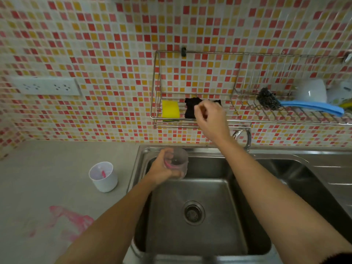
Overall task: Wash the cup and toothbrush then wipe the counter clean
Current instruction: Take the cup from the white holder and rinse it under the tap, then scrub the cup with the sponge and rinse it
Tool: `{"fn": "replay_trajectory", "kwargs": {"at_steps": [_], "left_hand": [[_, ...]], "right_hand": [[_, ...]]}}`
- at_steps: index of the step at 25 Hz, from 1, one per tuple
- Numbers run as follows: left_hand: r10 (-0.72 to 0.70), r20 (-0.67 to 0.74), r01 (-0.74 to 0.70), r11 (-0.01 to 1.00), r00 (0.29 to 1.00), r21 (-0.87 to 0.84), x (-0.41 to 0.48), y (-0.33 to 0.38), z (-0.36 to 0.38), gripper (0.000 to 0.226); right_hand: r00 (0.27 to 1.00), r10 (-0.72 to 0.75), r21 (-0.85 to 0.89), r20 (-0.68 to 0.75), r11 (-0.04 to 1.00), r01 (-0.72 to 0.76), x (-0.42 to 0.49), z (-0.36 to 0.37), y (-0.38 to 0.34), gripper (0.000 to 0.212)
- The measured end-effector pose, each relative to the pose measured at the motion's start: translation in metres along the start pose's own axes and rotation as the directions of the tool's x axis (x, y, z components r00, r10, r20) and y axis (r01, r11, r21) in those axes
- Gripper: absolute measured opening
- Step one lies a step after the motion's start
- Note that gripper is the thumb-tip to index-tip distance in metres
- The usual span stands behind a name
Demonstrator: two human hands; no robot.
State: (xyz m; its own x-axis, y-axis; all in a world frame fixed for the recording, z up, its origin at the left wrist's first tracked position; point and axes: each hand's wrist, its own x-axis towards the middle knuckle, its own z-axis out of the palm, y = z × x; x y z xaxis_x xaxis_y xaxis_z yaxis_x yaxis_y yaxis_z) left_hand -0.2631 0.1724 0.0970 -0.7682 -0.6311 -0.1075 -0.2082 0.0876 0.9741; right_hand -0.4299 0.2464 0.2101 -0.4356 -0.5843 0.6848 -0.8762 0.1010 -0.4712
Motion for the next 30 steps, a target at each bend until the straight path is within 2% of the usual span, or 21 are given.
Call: {"fn": "replay_trajectory", "kwargs": {"at_steps": [1,2,4,6,9,12,15,17,19,20,22,24,26,28,30], "left_hand": [[0.009,0.006,-0.009,1.000,1.000,0.007,-0.002,0.004,-0.009,0.077],[0.012,0.016,-0.012,1.000,1.000,0.017,-0.005,0.007,-0.018,0.077],[0.024,0.036,-0.024,1.000,0.999,-0.001,-0.011,0.011,-0.034,0.074],[0.057,0.052,-0.057,0.998,0.997,-0.002,-0.015,0.011,-0.049,0.073],[0.080,0.090,-0.081,0.997,0.993,0.009,-0.019,0.010,-0.064,0.076],[0.062,0.087,-0.067,0.996,0.994,0.062,-0.018,0.006,-0.069,0.082],[0.062,0.065,-0.071,0.986,0.996,0.149,-0.017,0.005,-0.059,0.083],[0.073,0.055,-0.081,0.984,0.996,0.159,-0.015,0.002,-0.048,0.081],[0.072,0.064,-0.081,0.985,0.995,0.151,-0.010,-0.001,-0.030,0.078],[0.075,0.074,-0.086,0.983,0.994,0.160,-0.008,-0.001,-0.021,0.077],[0.095,0.103,-0.112,0.978,0.990,0.176,-0.003,0.001,-0.005,0.078],[0.124,0.126,-0.148,0.968,0.984,0.204,0.004,0.004,0.010,0.086],[0.184,0.100,-0.207,0.920,0.978,0.333,0.007,0.005,0.007,0.093],[0.242,0.078,-0.253,0.887,0.967,0.387,0.011,0.005,0.000,0.088],[0.280,0.027,-0.273,0.901,0.960,0.337,0.010,0.006,0.004,0.083]], "right_hand": [[0.996,0.043,-0.042,0.081,0.998,-0.040,0.019,0.015,-0.007,0.023],[0.972,0.106,-0.095,0.208,0.992,-0.088,0.037,0.032,-0.014,0.034],[0.848,0.266,-0.231,0.458,0.957,-0.175,0.064,0.061,-0.025,0.065],[0.750,0.371,-0.345,0.547,0.917,-0.202,0.077,0.083,-0.033,0.087],[0.680,0.470,-0.453,0.563,0.864,-0.222,0.083,0.102,-0.032,0.101],[0.728,0.456,-0.477,0.512,0.856,-0.201,0.089,0.103,-0.032,0.086],[0.799,0.462,-0.325,0.386,0.878,-0.351,0.084,0.071,-0.037,0.071],[0.874,0.404,-0.200,0.271,0.911,-0.360,0.063,0.036,-0.042,0.058],[0.951,0.268,-0.086,0.155,0.963,-0.257,0.022,-0.003,-0.039,0.049],[0.971,0.185,-0.027,0.149,0.983,-0.183,-0.002,-0.022,-0.036,0.051],[0.966,0.033,0.043,0.258,0.998,-0.045,-0.048,-0.050,-0.026,0.059],[0.889,-0.062,0.015,0.454,0.998,0.061,-0.082,-0.060,-0.001,0.066],[0.775,-0.134,-0.005,0.618,0.985,0.175,-0.095,-0.049,0.016,0.067],[0.684,-0.184,-0.038,0.706,0.955,0.295,-0.096,-0.035,0.024,0.068],[0.620,-0.234,-0.062,0.749,0.907,0.417,-0.091,-0.037,0.033,0.068]]}}
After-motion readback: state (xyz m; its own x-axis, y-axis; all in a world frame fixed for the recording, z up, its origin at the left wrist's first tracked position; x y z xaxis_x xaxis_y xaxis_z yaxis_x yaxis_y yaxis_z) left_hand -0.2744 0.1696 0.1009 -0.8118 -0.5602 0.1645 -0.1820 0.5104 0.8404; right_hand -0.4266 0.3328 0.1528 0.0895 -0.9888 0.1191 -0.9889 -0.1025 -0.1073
